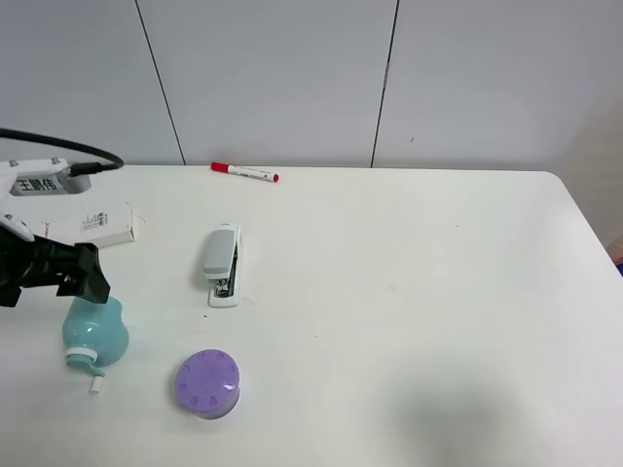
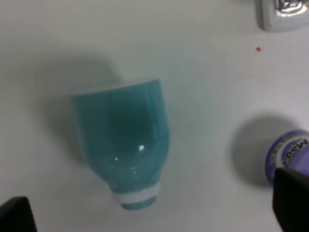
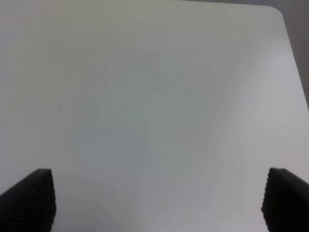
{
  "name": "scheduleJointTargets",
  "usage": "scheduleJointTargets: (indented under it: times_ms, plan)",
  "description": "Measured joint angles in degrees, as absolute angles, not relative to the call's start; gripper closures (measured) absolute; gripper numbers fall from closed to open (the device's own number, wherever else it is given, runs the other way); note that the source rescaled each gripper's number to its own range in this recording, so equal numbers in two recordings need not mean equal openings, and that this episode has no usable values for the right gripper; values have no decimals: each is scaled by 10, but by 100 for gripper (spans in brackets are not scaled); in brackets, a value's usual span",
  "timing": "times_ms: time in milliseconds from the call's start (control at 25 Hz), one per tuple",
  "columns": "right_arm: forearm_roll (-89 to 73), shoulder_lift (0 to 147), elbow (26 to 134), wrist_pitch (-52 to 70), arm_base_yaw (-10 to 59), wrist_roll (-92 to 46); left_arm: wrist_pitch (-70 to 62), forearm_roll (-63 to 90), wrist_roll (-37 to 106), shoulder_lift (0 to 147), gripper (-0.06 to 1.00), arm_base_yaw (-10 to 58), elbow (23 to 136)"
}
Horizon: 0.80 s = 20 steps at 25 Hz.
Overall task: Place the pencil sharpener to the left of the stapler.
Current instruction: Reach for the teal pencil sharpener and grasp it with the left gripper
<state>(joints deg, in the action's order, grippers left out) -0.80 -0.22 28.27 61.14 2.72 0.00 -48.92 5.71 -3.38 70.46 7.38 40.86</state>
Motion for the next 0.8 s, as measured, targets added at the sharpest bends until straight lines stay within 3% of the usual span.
scheduleJointTargets:
  times_ms: [240,800]
  plan:
    - [-8,-2,283,611,27,0,-397,56,-34,705,-6,75,347]
    - [-8,-2,283,611,27,0,-358,58,-25,776,-6,75,345]
